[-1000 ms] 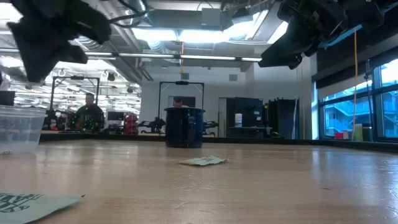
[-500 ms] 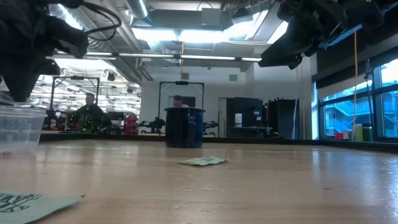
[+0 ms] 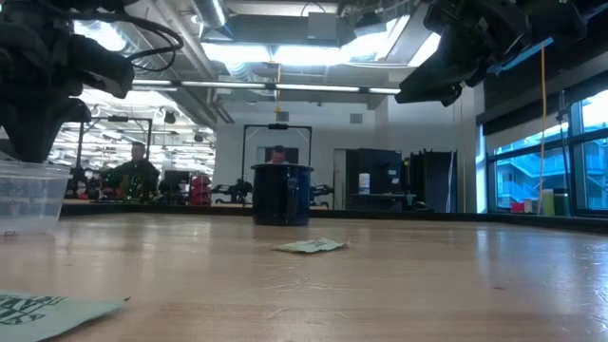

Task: Pick and place Stevia / Truvia into bins
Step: Put the stevia packet into the left transparent container

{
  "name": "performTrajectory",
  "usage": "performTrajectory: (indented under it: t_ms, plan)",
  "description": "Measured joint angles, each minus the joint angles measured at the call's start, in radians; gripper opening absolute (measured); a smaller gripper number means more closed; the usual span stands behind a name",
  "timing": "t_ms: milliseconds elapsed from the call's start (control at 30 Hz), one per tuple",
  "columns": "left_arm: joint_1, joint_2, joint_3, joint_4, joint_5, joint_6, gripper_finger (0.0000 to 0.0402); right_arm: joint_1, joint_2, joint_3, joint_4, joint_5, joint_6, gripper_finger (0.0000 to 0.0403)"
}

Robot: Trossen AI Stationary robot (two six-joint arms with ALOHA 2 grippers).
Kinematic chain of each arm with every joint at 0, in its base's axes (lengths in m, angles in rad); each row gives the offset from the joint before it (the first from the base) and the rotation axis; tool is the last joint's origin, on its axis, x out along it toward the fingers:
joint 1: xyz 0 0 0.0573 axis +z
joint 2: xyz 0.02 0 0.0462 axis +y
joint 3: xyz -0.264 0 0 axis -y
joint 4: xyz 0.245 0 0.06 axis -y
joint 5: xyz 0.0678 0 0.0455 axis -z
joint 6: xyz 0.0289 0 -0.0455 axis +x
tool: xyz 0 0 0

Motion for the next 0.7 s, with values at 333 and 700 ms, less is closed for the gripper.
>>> performTrajectory:
  t_ms: [333,700]
  plan:
    - [0.0,0.0,0.0,0.0,0.0,0.029,0.0068,0.0,0.0,0.0,-0.002,0.0,-0.002,0.0162]
    - [0.01,-0.007,0.164,-0.037,-0.065,0.18,0.0078,0.0,0.0,0.0,-0.003,0.0,0.001,0.0162]
